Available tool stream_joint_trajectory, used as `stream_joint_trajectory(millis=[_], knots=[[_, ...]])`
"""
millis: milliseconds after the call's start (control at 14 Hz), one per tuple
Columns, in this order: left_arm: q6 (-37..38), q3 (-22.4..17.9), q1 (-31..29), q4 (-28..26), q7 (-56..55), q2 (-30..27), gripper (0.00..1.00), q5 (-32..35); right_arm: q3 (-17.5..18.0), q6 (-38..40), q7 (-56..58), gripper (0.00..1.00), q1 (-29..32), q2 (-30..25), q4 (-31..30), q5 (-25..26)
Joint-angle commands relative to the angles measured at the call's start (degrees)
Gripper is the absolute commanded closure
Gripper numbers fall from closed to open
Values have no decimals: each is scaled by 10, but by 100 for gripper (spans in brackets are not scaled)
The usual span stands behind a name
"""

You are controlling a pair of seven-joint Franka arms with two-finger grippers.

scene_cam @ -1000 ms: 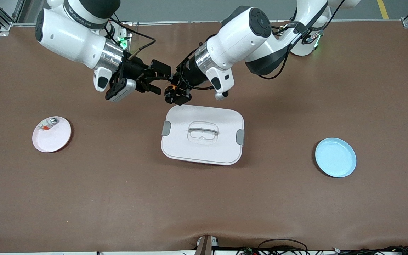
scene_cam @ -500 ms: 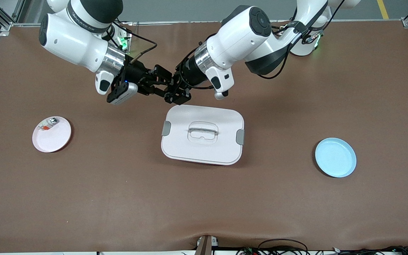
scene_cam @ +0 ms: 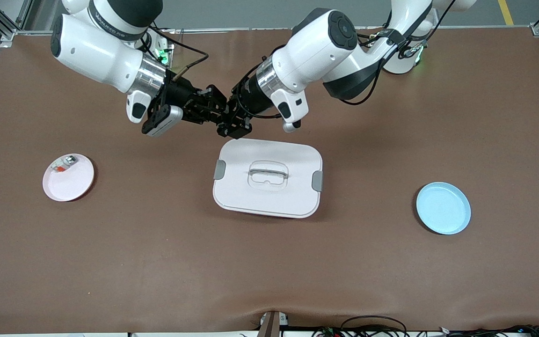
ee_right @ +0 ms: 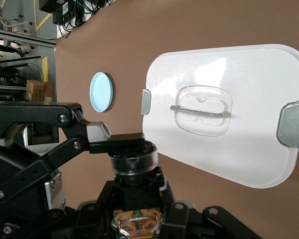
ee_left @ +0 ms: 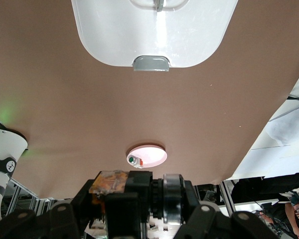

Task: Transfer orange switch to right arm and place
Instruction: 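Close the right gripper on the switch and open the left gripper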

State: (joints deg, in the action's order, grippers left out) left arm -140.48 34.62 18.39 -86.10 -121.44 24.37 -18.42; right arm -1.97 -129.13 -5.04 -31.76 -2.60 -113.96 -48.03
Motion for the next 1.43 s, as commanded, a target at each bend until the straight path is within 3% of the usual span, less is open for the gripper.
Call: stream_joint_trajectory(millis=[0,71,143,357,643,1000,1214,1357], knots=[[-5,0,4,12,6,-1,50,-4,-6,-6,0,100,-13,8,1,-7],[-5,0,4,12,8,-1,31,-3,-6,-5,2,100,-13,8,2,-7],[-5,0,3,12,8,-1,0,-3,-7,-4,3,100,-12,8,3,-6],[-5,0,-2,13,7,-5,0,-2,-7,-1,7,100,-10,9,10,-1],[2,-5,-11,12,17,-34,0,0,-11,26,106,100,13,15,20,17],[73,-3,-60,12,17,-65,0,0,-11,162,141,100,65,52,116,184],[129,-1,-78,12,23,-78,0,56,-11,196,249,100,101,55,124,208],[184,-3,-80,13,85,-95,0,98,-12,222,333,100,129,61,122,228]])
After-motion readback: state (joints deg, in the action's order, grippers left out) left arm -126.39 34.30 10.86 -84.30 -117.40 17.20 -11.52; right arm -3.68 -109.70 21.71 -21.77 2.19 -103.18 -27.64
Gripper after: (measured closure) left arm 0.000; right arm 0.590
